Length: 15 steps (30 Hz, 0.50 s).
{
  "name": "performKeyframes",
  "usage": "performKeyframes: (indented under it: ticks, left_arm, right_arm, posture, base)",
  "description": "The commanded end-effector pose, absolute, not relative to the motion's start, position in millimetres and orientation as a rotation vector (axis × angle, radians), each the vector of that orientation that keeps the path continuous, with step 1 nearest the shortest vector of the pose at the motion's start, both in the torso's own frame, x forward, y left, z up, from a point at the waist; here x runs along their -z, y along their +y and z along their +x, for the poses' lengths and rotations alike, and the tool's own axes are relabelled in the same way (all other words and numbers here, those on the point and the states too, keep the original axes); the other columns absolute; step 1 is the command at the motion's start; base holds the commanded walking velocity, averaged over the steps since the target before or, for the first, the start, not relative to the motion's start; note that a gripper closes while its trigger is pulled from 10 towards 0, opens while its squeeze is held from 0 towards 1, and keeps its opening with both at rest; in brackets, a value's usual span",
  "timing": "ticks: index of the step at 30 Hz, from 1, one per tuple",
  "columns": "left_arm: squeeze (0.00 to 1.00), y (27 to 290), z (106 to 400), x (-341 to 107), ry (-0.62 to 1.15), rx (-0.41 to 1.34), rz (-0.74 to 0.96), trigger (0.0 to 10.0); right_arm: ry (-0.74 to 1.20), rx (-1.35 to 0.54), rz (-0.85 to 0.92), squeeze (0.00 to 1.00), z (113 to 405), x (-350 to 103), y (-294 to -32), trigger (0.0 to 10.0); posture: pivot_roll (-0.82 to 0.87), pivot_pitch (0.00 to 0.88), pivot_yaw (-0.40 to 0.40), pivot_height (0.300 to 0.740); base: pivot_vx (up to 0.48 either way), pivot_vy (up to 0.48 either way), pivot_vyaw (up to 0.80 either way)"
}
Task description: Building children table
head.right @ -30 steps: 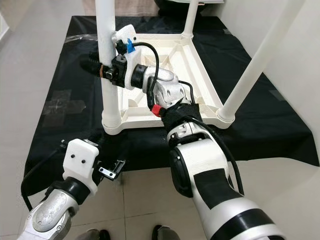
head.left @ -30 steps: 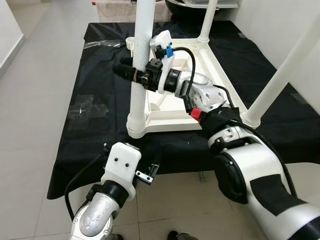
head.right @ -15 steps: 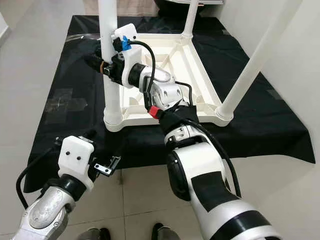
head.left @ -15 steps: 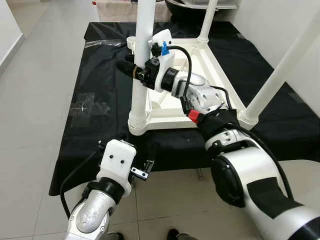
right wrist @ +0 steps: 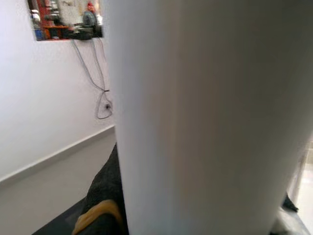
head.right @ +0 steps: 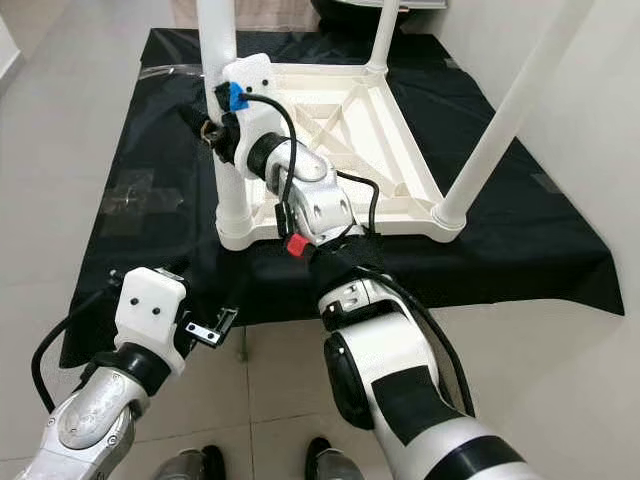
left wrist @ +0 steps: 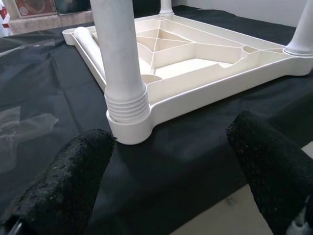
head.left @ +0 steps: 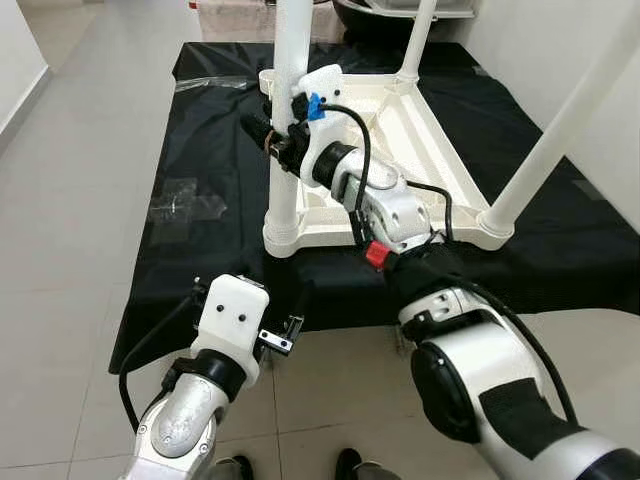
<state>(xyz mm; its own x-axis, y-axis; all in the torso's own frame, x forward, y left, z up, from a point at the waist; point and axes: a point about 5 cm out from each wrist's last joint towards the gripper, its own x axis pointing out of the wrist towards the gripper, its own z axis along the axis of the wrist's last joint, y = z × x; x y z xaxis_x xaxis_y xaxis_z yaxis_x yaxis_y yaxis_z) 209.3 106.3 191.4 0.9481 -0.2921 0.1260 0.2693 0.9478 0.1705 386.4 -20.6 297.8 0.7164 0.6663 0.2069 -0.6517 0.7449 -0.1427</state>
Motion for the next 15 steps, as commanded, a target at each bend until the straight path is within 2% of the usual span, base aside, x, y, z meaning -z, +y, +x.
performKeyframes:
  ticks: [1, 9, 13, 15]
  left_arm:
    - [0.0, 108, 209, -189, -0.141, 0.29, 0.162, 10.0]
    - [0.0, 109, 211, -189, -0.143, 0.285, 0.164, 10.0]
    - [0.0, 109, 211, -189, -0.143, 0.282, 0.165, 10.0]
    - [0.0, 110, 211, -189, -0.144, 0.282, 0.166, 10.0]
  right_arm:
    - [-0.108, -0.655, -0.086, 0.0, 391, -268, -25, 10.0]
    - [-0.021, -0.465, -0.044, 0.0, 398, -262, -26, 10.0]
    - [0.038, -0.218, 0.02, 0.0, 407, -259, -39, 10.0]
    - [0.048, -0.164, 0.054, 0.0, 408, -258, -43, 10.0]
  posture:
    - [0.09, 0.227, -0.089, 0.74]
    - [0.09, 0.228, -0.089, 0.74]
    - [0.1, 0.23, -0.093, 0.74]
    - [0.1, 0.23, -0.094, 0.74]
  base:
    - [0.0, 0.0, 0.0]
    - [0.0, 0.0, 0.0]
    - [0.0, 0.0, 0.0]
    - [0.0, 0.0, 0.0]
